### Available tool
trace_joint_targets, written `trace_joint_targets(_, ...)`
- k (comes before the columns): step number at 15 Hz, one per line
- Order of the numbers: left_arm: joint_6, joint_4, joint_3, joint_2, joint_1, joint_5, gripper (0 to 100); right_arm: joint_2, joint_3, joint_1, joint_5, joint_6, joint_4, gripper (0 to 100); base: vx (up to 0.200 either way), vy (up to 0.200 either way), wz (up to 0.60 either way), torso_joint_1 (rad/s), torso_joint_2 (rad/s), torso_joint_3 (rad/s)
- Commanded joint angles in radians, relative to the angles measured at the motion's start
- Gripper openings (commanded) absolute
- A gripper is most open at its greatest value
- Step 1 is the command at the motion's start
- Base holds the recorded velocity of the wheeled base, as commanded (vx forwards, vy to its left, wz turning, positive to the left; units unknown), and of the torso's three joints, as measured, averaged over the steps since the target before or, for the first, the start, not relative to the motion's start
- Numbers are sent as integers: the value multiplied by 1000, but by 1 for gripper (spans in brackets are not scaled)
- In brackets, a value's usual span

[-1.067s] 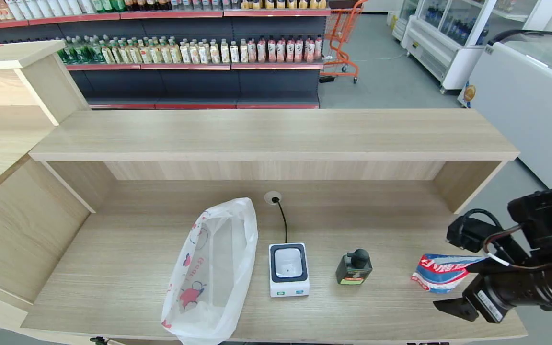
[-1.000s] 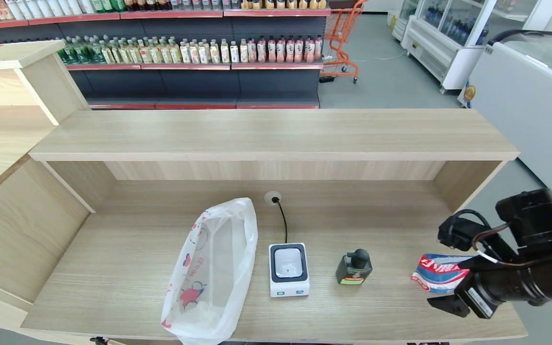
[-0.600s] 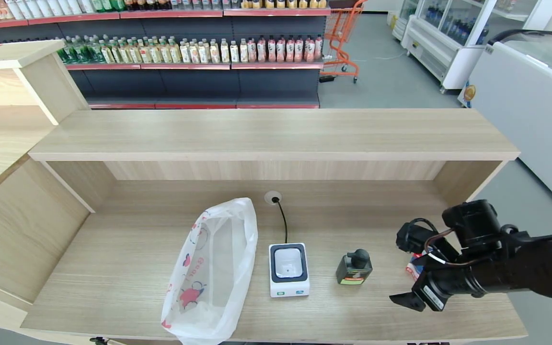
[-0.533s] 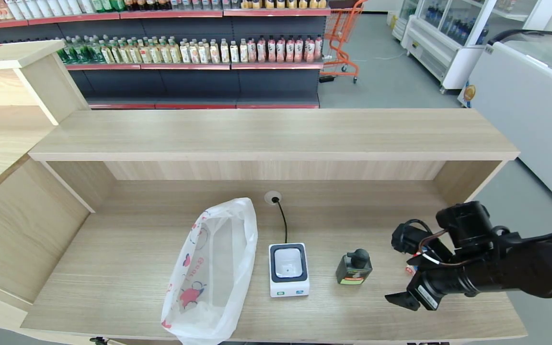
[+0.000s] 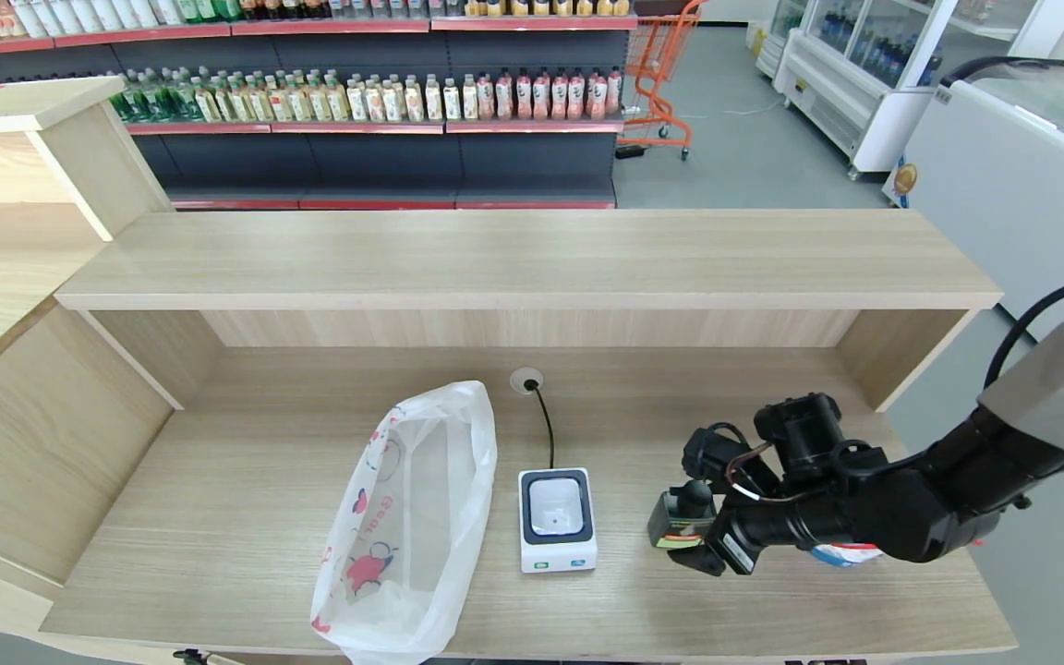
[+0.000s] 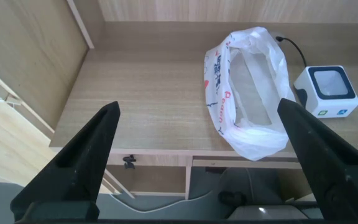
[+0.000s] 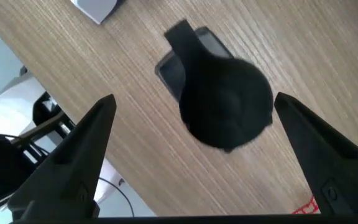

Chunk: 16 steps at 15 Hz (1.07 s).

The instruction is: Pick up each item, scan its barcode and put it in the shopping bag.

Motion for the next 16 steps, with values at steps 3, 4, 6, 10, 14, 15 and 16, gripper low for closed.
trace_joint_targets(3, 0, 0, 0, 0, 0, 0, 100, 92, -69, 30, 1, -4, -21, 100, 0, 0, 0, 0, 0, 0)
trace_joint_targets(4, 0, 0, 0, 0, 0, 0, 100, 100, -78, 30, 1, -6, -23, 100, 0, 0, 0, 0, 0, 0)
trace_joint_targets(6, 0, 0, 0, 0, 0, 0, 100, 112, -97, 30, 0, -4, -23, 0, 0, 0, 0, 0, 0, 0)
trace_joint_targets(10, 0, 0, 0, 0, 0, 0, 100, 87, -89, 21, 3, 16, -47, 0, 0, 0, 0, 0, 0, 0)
trace_joint_targets(14, 0, 0, 0, 0, 0, 0, 100, -147, 19, 21, 3, 384, -47, 0, 0, 0, 0, 0, 0, 0)
trace_joint_targets(15, 0, 0, 0, 0, 0, 0, 100, -221, 31, 14, 4, 483, -41, 0, 0, 0, 0, 0, 0, 0)
trace_joint_targets(16, 0, 0, 0, 0, 0, 0, 100, -289, 54, -4, 3, 536, -44, 0, 0, 0, 0, 0, 0, 0)
